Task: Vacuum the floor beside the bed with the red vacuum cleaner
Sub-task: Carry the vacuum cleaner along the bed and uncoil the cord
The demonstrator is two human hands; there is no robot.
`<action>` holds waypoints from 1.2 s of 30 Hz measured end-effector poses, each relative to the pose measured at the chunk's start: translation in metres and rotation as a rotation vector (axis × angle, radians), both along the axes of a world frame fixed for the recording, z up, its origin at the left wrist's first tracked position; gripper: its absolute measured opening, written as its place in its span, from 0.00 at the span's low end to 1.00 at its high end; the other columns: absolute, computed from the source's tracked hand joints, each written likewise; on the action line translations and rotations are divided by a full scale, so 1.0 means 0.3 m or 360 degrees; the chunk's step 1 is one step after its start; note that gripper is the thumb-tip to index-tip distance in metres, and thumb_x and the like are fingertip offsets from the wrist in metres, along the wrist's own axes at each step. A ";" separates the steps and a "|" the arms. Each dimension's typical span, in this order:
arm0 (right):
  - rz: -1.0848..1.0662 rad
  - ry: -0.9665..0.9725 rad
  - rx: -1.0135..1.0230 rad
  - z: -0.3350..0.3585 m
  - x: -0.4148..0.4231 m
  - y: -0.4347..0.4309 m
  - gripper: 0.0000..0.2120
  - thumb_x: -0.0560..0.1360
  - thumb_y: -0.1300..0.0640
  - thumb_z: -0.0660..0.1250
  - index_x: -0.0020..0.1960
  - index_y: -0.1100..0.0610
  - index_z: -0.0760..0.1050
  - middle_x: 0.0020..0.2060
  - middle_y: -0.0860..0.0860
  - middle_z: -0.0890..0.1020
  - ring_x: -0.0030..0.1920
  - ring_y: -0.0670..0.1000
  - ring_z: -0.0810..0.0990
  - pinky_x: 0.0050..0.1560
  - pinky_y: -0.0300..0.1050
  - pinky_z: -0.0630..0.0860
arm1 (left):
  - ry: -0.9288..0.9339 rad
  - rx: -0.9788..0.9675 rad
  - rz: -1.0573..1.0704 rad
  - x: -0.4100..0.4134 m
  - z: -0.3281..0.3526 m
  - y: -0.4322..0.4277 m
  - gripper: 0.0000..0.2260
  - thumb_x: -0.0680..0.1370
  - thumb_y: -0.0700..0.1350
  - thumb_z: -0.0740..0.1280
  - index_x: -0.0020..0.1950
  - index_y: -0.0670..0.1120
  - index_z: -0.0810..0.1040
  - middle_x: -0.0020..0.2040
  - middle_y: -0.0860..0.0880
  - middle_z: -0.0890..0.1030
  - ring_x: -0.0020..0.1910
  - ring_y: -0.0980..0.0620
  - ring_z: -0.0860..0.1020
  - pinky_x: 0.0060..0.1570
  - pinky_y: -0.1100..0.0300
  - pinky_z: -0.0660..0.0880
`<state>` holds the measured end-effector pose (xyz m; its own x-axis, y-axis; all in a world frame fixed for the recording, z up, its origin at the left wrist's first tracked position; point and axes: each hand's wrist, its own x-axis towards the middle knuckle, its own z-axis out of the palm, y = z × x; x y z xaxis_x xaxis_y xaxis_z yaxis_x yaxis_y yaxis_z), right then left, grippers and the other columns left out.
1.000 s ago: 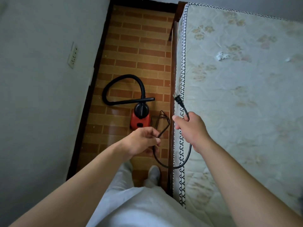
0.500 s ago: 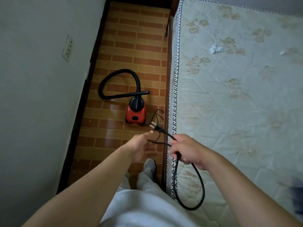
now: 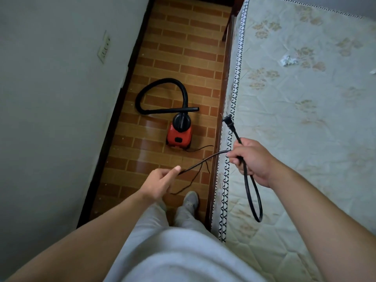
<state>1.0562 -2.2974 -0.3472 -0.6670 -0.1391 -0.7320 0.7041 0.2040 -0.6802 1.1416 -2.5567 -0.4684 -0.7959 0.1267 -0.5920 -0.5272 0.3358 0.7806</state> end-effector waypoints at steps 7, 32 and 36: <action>0.0153 0.0026 0.0013 -0.066 -0.034 -0.177 0.17 0.78 0.68 0.61 0.37 0.52 0.61 0.27 0.52 0.70 0.23 0.46 0.57 0.20 0.33 0.52 | 0.0055 -0.0134 0.0166 0.108 -0.018 -0.221 0.28 0.76 0.70 0.62 0.32 0.47 0.75 0.29 0.51 0.76 0.30 0.54 0.74 0.38 0.56 0.72; 0.1117 0.0158 0.0508 -0.184 0.180 -0.797 0.18 0.77 0.60 0.70 0.39 0.50 0.61 0.39 0.48 0.73 0.39 0.48 0.82 0.37 0.41 0.72 | -0.0091 -0.1186 0.0222 0.531 0.023 -0.789 0.29 0.79 0.69 0.59 0.38 0.43 0.74 0.35 0.46 0.76 0.34 0.47 0.76 0.33 0.55 0.70; 0.1291 0.0213 0.0573 -0.186 0.215 -0.892 0.16 0.77 0.59 0.71 0.40 0.53 0.62 0.43 0.52 0.77 0.38 0.46 0.83 0.38 0.40 0.77 | -0.0152 -0.1175 0.0290 0.609 0.046 -0.845 0.26 0.79 0.68 0.60 0.35 0.47 0.66 0.31 0.49 0.68 0.29 0.51 0.69 0.32 0.58 0.62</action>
<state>1.1206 -2.5649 -0.4031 -0.5466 -0.3815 -0.7455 0.1701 0.8211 -0.5449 1.3244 -2.8103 -0.4545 -0.7076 -0.4567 -0.5392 -0.6779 0.6541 0.3356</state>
